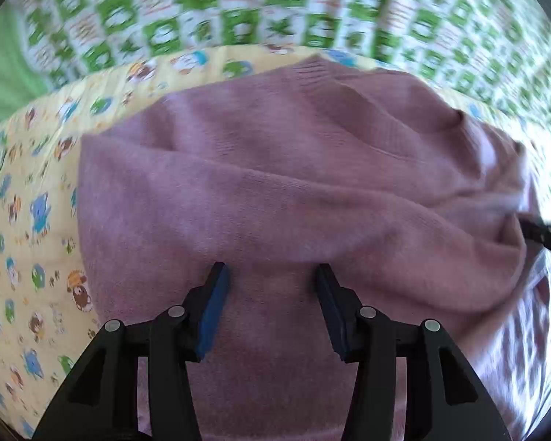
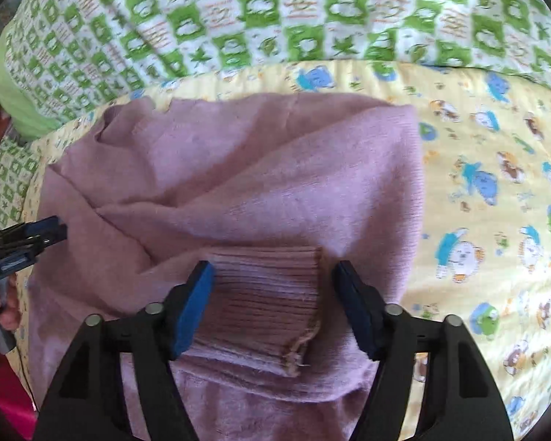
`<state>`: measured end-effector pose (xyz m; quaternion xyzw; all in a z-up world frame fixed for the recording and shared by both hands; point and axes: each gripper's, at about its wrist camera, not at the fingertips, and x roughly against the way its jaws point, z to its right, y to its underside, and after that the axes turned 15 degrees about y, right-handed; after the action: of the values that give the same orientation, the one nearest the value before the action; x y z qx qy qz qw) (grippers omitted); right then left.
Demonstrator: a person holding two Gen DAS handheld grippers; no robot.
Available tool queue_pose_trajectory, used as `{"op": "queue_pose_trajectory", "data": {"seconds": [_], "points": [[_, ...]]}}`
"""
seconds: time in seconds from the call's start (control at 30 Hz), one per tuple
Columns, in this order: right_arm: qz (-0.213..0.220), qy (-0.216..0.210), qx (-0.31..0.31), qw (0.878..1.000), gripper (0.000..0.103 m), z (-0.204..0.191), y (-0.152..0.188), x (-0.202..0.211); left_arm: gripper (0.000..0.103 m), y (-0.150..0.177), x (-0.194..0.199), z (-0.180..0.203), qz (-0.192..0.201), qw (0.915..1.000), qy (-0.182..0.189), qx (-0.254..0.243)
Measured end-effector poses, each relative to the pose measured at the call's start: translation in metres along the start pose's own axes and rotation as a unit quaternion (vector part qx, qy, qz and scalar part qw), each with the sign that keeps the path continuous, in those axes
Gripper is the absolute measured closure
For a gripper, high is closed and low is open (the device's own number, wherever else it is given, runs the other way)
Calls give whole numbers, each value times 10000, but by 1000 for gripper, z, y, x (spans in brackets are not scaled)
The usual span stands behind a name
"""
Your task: Fold small clothes
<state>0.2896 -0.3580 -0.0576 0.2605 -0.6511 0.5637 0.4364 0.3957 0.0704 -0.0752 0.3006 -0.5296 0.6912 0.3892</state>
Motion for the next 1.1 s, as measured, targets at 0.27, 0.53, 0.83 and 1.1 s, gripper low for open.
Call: {"op": "queue_pose_trajectory", "data": {"seconds": [0.27,0.53,0.83,1.1], "points": [[713,-526,-1160,9893,95,43,1,54,52,-21,-2,-13,343,9968,-448,573],[-325,424,-1195,9914,84,46,20,5,54,-8,4,-8,322,9959,-716,441],[-3,-326,-800,9963,79,-4,25,29,51,38,17,-5,-17,9983,-487,331],[-412,101,-1432,9888,75,23,59,30,47,77,58,-13,-5,9984,-343,455]]}}
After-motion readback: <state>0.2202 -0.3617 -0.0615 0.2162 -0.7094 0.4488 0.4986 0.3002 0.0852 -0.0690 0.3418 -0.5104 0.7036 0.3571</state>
